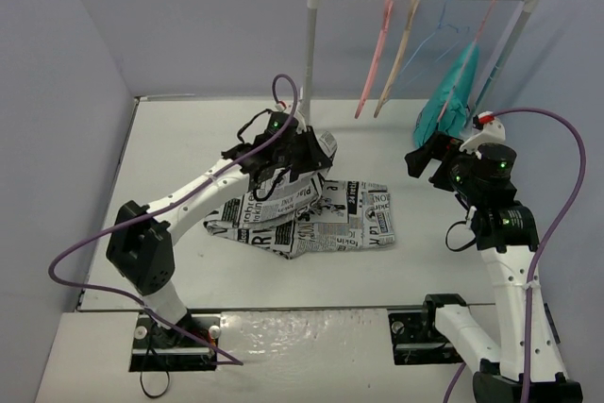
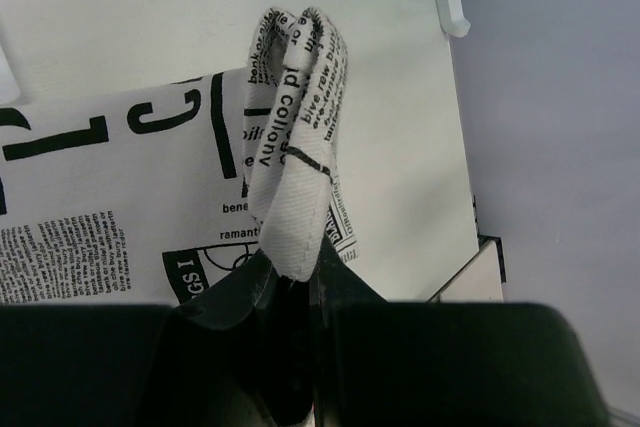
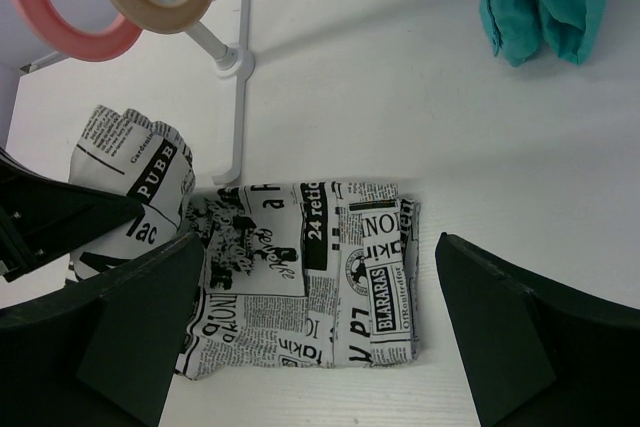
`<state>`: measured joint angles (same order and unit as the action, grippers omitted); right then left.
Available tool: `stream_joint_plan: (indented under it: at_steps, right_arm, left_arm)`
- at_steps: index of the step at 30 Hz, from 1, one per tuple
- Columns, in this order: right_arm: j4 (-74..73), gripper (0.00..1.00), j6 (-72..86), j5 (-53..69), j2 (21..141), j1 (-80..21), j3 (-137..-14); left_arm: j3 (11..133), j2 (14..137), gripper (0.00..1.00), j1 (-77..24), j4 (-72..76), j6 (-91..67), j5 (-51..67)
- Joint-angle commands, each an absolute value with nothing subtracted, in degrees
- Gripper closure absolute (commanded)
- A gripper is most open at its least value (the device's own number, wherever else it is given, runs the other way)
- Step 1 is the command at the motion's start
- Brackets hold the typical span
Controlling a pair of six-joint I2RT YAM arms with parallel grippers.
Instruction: Place the trousers on the hanger
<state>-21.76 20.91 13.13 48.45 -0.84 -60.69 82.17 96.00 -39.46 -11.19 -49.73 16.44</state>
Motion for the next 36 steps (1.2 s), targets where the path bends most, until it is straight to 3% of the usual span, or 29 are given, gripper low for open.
stream_joint_plan:
  at_steps: [1,10,24,27,32,36]
  right_arm:
    - [-19.21,0.00,20.08,13.79,48.03,-1.23,-61.87]
    - [-19.25,0.00,20.22,14.06,47.72,-1.23,-61.00]
    - [-19.34,0.00,20.30,13.78,46.98,-1.49,-59.57]
    - [-19.27,0.00,20.30,13.64,46.85,-1.49,-59.37]
    - [-19.42,0.00,20.22,13.54,46.47,-1.49,-58.92]
    - [-19.51,0.00,20.21,13.62,46.23,-1.49,-58.02]
  left_arm:
    - [86.74,96.57,1.00,-41.32,-3.75,-50.37,13.20]
    - [87.27,101.58,1.00,-45.96,-1.23,-50.54,7.47]
    - [94.00,110.61,0.99,-50.28,-9.44,-45.35,6.69]
    - [95.29,112.70,0.87,-51.23,-9.78,-45.08,7.64]
    - [96.38,113.92,0.58,-53.35,-8.79,-44.39,8.48]
    - [96.77,113.82,0.48,-54.84,-8.70,-43.08,9.65]
